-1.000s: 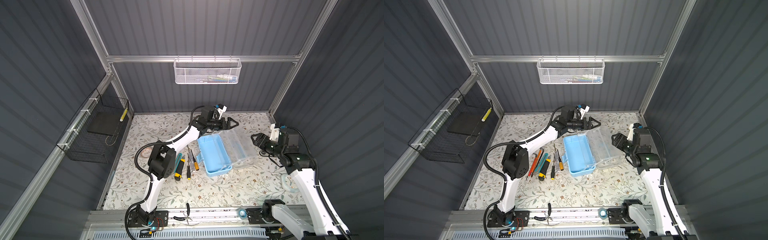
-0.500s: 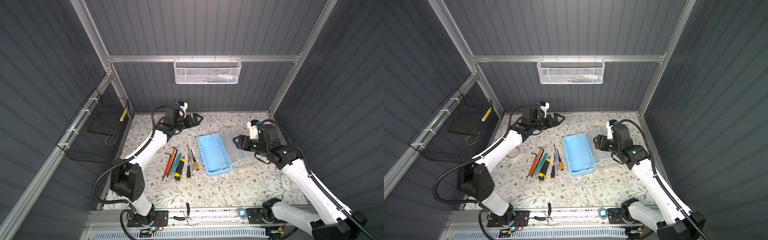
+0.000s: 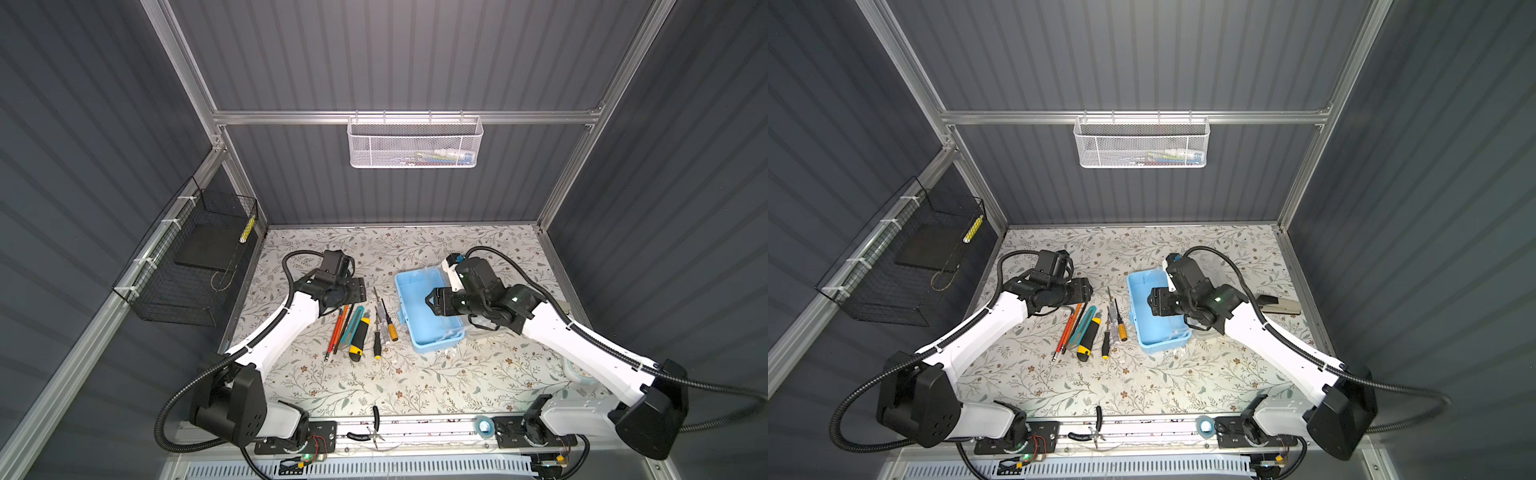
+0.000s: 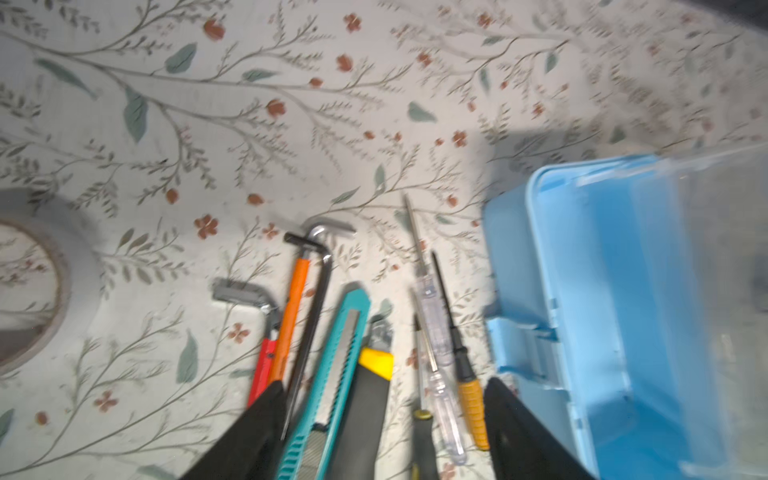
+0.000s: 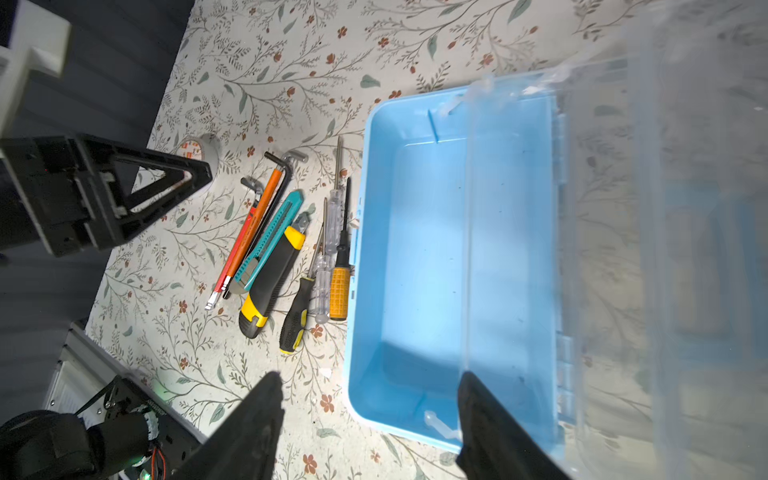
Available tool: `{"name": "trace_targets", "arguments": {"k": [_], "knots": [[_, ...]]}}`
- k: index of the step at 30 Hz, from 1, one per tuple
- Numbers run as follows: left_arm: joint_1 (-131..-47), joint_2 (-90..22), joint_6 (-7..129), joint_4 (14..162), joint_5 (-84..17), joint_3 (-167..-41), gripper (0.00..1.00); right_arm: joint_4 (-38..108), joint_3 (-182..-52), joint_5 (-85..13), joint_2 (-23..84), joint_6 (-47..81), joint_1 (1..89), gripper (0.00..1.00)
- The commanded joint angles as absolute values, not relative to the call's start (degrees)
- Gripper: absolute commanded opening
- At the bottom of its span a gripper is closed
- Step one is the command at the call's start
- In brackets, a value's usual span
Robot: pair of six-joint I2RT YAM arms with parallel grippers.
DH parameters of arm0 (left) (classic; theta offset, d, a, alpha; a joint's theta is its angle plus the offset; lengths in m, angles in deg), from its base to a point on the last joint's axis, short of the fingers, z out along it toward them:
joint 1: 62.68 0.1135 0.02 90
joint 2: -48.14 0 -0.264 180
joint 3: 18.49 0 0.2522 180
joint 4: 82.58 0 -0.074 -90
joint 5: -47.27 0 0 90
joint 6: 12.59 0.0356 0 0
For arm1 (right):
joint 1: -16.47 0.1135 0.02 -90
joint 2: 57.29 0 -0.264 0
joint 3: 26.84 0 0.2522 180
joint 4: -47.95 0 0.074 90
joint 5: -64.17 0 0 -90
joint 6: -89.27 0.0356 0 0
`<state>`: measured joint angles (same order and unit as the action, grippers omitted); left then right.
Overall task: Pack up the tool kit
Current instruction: 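Lower the left gripper over the red hex key while right gripper holds lid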
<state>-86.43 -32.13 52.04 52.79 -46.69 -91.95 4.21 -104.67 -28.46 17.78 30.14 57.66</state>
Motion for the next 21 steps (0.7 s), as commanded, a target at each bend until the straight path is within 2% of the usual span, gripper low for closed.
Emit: {"name": "trace_targets", "arguments": {"k": [1, 2, 3, 7, 21], "knots": [[-86.4, -32.5, 52.7, 50.6, -51.2, -89.4, 0.54, 6.5, -104.6, -30.4, 20.0, 32.1, 58.9, 0.67], [-86.3, -33.1, 52.8, 51.1, -51.4, -88.7, 0.44, 7.0, -104.5, -30.7, 20.6, 32.3, 59.1, 0.67], [-86.3, -33.7, 52.8, 51.1, -51.9, -88.2, 0.38, 7.2, -104.6, -31.0, 21.0, 32.5, 59.3, 0.67], [-85.9, -35.7, 52.8, 52.4, -53.7, -86.1, 0.3, 8.0, -104.6, -31.4, 22.7, 32.8, 59.8, 0.67], [-80.3, -38.9, 54.6, 56.4, -51.0, -82.1, 0.3, 9.4, -103.4, -31.5, 24.3, 33.4, 59.8, 0.67]]}}
